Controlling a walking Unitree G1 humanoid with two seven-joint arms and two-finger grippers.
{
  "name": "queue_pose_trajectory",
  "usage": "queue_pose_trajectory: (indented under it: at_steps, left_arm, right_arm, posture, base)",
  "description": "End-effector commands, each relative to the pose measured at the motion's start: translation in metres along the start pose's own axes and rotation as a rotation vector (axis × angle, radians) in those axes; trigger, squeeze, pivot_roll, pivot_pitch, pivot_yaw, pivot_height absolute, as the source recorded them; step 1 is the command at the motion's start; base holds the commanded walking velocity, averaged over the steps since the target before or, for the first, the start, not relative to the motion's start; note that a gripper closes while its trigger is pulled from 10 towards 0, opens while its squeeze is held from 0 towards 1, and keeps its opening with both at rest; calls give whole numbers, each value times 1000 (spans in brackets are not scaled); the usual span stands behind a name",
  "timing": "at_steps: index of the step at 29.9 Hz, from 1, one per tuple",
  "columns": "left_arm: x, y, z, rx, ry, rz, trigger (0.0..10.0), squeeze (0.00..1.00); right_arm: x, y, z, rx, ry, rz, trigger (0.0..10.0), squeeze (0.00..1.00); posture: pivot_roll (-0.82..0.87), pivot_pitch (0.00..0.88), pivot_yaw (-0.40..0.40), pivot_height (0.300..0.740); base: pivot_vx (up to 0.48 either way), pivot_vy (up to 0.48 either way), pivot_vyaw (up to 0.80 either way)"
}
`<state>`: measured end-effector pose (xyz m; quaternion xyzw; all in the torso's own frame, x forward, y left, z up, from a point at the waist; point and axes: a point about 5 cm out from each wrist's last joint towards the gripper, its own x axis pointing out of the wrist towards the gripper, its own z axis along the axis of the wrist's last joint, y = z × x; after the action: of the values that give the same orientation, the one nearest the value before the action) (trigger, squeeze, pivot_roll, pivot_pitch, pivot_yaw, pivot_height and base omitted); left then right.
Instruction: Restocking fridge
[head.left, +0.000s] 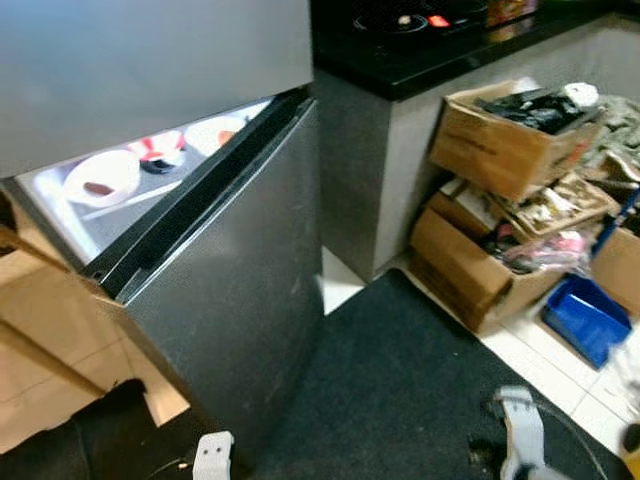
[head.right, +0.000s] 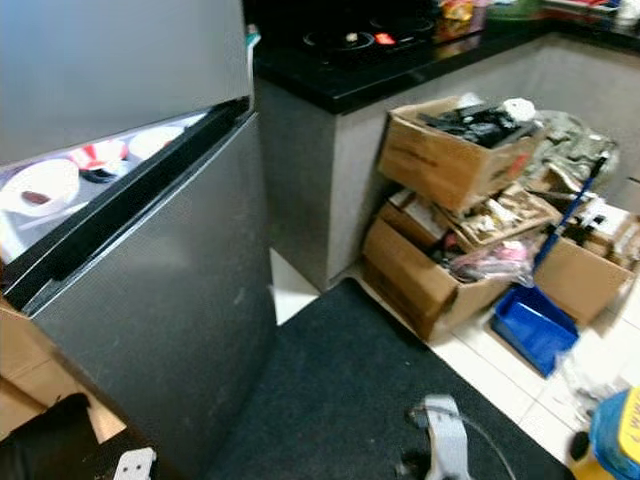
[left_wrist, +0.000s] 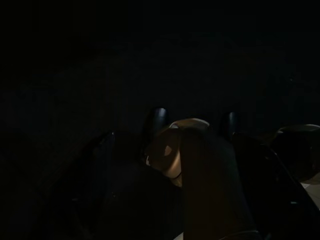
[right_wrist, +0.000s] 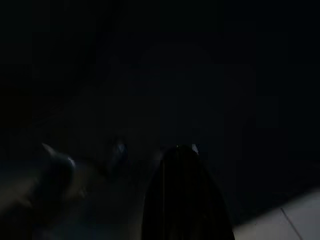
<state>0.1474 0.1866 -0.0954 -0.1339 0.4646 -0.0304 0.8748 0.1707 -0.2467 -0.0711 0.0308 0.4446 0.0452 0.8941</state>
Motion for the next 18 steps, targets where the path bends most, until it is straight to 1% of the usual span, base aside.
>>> queue_pose_trajectory:
  at_steps: [1, 2, 4, 5, 6, 8, 9, 10, 18]
  left_arm:
    - [-1, 0, -4, 7, 17, 2, 10000, 0]
    - [-1, 0, -4, 7, 17, 2, 10000, 0]
    - [-1, 0, -4, 7, 16, 1, 10000, 0]
    - [-1, 0, -4, 6, 17, 2, 10000, 0]
    - [-1, 0, -4, 6, 17, 2, 10000, 0]
    - [-1, -1, -5, 6, 19, 2, 10000, 0]
    - [-1, -1, -5, 6, 19, 2, 10000, 0]
    - [0, -1, -5, 6, 20, 2, 10000, 0]
    - [0, -3, -4, 7, 16, -1, 10000, 0]
  right_arm:
    - [-4, -5, -17, -1, 70, -43, 10000, 0]
    - [-7, -7, -25, 1, 97, -61, 10000, 0]
    - [-8, -8, -29, 1, 112, -70, 10000, 0]
    - [-13, -9, -42, -3, 155, -87, 10000, 0]
    - [-13, -9, -42, -3, 155, -87, 10000, 0]
    - [-17, -10, -53, -16, 194, -96, 10000, 0]
    - [-17, -10, -53, -16, 194, -96, 10000, 0]
    - [-19, -9, -61, -26, 219, -98, 10000, 0]
    - [-19, -4, -68, -42, 237, -102, 10000, 0]
  posture:
    - [-99, 94, -6, 740]
    - [-98, 93, -6, 740]
    - [-98, 93, -6, 740]
    - [-99, 93, -8, 740]
    - [-99, 93, -8, 740]
    - [-100, 92, -10, 740]
    - [-100, 92, -10, 740]
    - [-100, 92, -10, 740]
    - [-101, 92, -9, 740]
  base:
    - [0, 0, 712]
    - [0, 0, 712]
    - [0, 0, 712]
    - [0, 0, 719]
    - [0, 0, 719]
    - [0, 0, 719]
    - [0, 0, 719]
    - [0, 0, 719]
    - [0, 0, 719]
